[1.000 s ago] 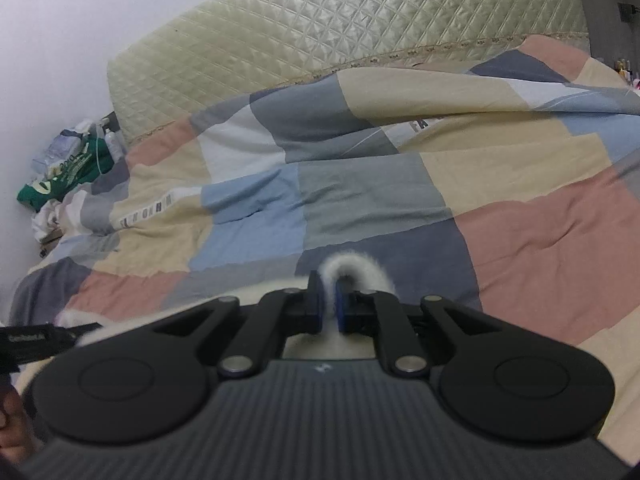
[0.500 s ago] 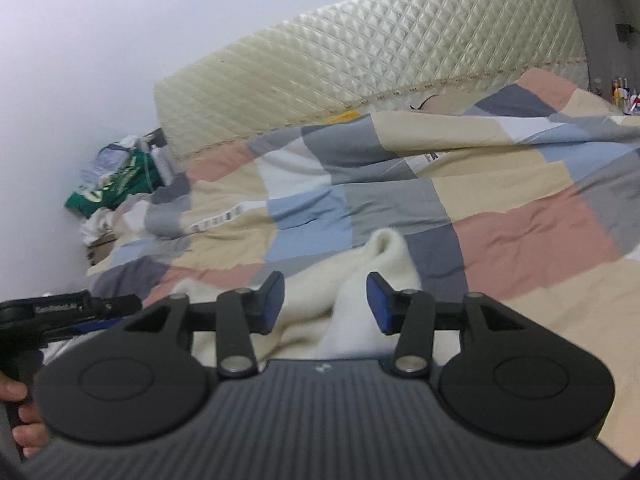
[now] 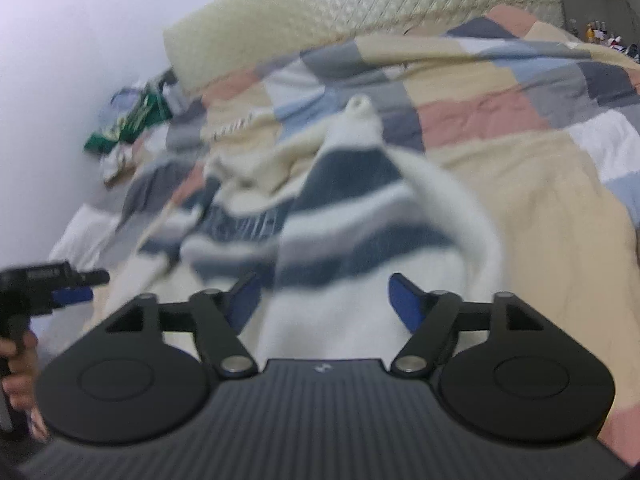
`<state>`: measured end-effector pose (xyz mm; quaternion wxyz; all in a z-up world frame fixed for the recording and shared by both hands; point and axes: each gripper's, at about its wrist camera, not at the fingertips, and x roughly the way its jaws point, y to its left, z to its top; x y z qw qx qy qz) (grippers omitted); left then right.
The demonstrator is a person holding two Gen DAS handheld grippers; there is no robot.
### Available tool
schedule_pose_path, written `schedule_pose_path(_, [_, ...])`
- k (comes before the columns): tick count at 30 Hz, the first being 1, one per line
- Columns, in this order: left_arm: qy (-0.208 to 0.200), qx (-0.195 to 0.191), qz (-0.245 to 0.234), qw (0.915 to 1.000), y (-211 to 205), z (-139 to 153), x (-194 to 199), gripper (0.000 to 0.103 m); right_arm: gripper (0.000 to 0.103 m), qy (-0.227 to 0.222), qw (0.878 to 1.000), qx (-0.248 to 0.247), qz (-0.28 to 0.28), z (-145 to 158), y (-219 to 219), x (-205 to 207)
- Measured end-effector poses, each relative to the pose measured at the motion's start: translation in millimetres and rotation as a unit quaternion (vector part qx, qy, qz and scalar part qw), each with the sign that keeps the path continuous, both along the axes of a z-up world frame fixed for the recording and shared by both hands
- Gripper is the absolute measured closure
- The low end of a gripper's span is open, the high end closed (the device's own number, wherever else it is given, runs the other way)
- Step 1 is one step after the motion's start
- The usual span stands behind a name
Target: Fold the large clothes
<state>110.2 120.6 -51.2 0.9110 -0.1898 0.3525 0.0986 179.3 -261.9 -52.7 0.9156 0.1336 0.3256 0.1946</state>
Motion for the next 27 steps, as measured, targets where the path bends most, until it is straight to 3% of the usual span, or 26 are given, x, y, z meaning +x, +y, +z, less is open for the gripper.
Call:
schedule_pose_path(6, [0.053,0.059,-0.022,0.9966,-14.7,-25.1,-6.1,0.039,0.023,0.025,0.999,-0.041,0.024,-14.3,23.2,-2.7])
schedule_pose_path(9, [0.062,0.105,0.003,0.9925,-19.0,-28.4,-2.9,0.039,0.023,0.052,0.994,-0.085,0.046,-27.3,36.6,-0.3])
schedule_pose_path(14, [0.067,0.114,0.021,0.9910,-13.7,-31.5,0.7,0.039,0.024,0.036,0.981,-0.177,0.072,-34.9,63.4,-10.4])
schedule_pose_path(16, [0.071,0.110,0.025,0.9912,-11.1,-32.6,2.2,0.039,0.037,0.035,0.980,-0.185,0.062,-35.7,61.1,-8.6])
schedule_pose_path(17, [0.071,0.108,0.029,0.9912,-9.5,-33.0,2.5,0.041,0.049,0.037,0.982,-0.179,0.053,-35.3,55.7,-6.9])
schedule_pose_path(20, [0.070,0.108,0.043,0.9907,-3.6,-33.3,4.0,0.069,0.084,0.048,0.989,-0.140,0.017,-30.9,33.8,-1.8])
schedule_pose_path(21, [0.064,0.102,0.049,0.9914,0.3,-31.8,2.8,0.082,0.091,0.053,0.991,-0.124,0.006,-28.4,27.2,0.6])
schedule_pose_path(22, [0.059,0.093,0.055,0.9924,6.1,-28.7,2.3,0.091,0.092,0.053,0.993,-0.108,-0.011,-24.2,17.4,2.4])
schedule_pose_path(27, [0.035,0.088,0.083,0.9920,39.6,2.1,9.2,0.095,0.095,0.033,0.995,-0.060,-0.075,7.2,-31.1,17.2])
